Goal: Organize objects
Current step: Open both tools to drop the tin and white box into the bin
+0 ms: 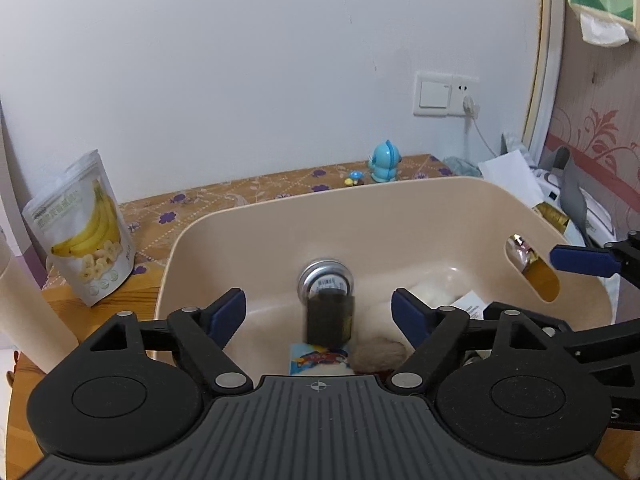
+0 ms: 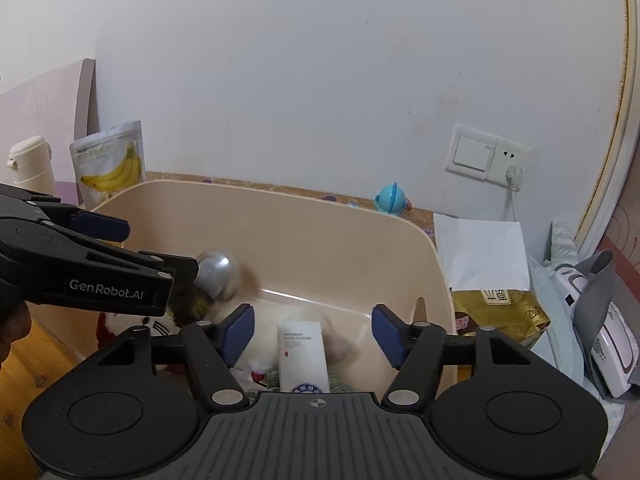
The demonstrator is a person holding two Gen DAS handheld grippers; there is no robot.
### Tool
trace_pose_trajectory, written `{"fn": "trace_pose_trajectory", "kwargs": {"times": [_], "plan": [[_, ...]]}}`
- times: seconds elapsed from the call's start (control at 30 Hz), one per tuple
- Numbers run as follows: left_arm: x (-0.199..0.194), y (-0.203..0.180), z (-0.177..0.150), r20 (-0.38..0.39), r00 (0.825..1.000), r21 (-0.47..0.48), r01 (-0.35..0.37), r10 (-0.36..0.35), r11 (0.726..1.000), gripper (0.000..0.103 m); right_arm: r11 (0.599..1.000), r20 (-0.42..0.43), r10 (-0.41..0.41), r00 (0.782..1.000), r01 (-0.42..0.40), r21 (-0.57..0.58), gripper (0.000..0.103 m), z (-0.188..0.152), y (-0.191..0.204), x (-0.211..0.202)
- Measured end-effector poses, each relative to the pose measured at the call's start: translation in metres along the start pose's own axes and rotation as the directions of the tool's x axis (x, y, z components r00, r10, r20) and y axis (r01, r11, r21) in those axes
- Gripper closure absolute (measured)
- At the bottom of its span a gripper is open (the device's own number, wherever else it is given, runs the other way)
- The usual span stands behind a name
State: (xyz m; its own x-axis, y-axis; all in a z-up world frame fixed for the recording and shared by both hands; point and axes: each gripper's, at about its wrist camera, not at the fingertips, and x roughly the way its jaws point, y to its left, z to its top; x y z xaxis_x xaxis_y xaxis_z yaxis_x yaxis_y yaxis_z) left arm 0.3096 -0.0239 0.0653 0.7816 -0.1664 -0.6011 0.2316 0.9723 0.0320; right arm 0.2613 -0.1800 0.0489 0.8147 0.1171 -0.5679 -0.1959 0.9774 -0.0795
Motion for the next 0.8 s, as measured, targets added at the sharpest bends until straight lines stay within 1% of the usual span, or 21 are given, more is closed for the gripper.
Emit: {"fn": "trace_pose_trajectory", "kwargs": {"times": [0.13,0.2,0.57,0.8], "plan": [[-0.012,0.000,0.000,0.018,1.000,-0.003,-0.005,0.005,1.000,0.019,1.000,0.025,0.001,1.000,-0.002,0.010,0.019,0.002,-0.002,-0.013],[-0.019,0.000,-0.001,0.026,1.000,-0.005,-0.005,0.005,1.000,0.019,1.000,0.038,-0.002,0.999,0.001,0.015,0.008,0.003,-0.003,-0.020],[-0.058,-0.010,-0.011,0.066,0.998,0.005,0.006,-0.006,1.000,0.017,0.999,0.087,-0.020,0.996,0.018,0.030,0.000,-0.003,-0.009,-0.062],[-0.078,-0.017,-0.020,0.079,0.997,0.019,0.002,-0.003,1.000,0.017,0.999,0.100,-0.028,0.995,0.024,0.040,0.000,-0.014,-0.012,-0.084]]}}
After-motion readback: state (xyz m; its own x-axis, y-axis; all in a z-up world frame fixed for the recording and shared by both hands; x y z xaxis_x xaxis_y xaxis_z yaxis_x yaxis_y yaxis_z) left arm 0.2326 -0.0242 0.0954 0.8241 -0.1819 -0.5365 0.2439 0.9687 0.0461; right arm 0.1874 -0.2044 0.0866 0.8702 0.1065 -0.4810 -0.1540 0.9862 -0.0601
